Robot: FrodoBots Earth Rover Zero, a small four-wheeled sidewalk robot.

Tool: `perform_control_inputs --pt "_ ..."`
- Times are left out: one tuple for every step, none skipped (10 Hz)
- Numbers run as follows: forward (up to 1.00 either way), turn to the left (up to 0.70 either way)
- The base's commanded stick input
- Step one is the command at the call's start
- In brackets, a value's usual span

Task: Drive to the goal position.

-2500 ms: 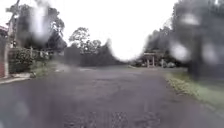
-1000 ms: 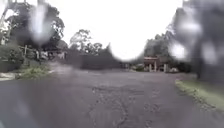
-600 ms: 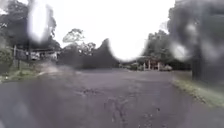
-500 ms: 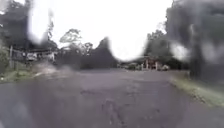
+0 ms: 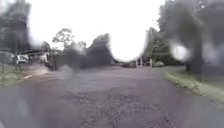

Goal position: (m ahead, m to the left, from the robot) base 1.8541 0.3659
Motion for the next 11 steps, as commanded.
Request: perform_control_inputs --pt "0.70 0.02" --pt "0.70 0.02" --pt "0.70 0.02" --pt "0.70 0.02" --pt "0.70 0.02" --pt "0.70 0.02" --pt "0.70 0.02" --pt "0.70 0.02" --pt "0.70 0.02" --pt "0.70 0.02" --pt "0.70 0.02"
